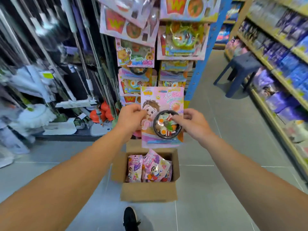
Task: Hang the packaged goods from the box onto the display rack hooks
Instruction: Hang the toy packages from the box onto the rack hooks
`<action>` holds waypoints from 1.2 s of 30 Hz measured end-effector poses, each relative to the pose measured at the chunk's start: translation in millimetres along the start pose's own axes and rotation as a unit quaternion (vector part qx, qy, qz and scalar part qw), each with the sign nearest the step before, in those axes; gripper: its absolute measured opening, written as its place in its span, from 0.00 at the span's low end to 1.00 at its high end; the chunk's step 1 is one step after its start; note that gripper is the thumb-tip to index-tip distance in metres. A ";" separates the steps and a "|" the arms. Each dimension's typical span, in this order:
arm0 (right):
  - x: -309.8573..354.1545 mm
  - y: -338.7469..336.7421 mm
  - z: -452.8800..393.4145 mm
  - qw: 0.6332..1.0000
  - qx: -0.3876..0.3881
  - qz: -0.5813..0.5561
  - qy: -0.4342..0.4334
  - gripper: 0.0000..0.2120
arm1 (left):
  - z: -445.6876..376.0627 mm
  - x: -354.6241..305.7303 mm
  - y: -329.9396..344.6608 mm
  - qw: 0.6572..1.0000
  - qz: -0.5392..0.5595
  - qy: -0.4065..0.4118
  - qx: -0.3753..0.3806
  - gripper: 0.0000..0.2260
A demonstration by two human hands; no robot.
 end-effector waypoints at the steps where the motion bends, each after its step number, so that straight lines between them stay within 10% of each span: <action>1: 24.6 -13.5 9.1 1.000 -0.009 0.000 -0.019 0.09 | 9.7 -31.1 -3.1 1.000 -0.007 0.022 -0.008 0.15; 25: 311.7 -181.1 -27.4 0.956 -0.158 0.053 -0.241 0.10 | -43.3 -388.8 11.6 0.959 -0.052 0.278 0.003 0.08; 36: 356.7 -262.5 -84.5 0.933 -0.238 0.052 -0.265 0.29 | -63.1 -478.2 80.6 0.881 -0.171 0.440 0.012 0.33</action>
Point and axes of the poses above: each hand's wrist, its own z-axis away from the middle knuckle, its own y-axis out of the palm, x = y × z, the point moved 7 cm from there along -z, towards the middle knuckle, and after that the axes turned 1 degree about y, right-handed, at the moved point
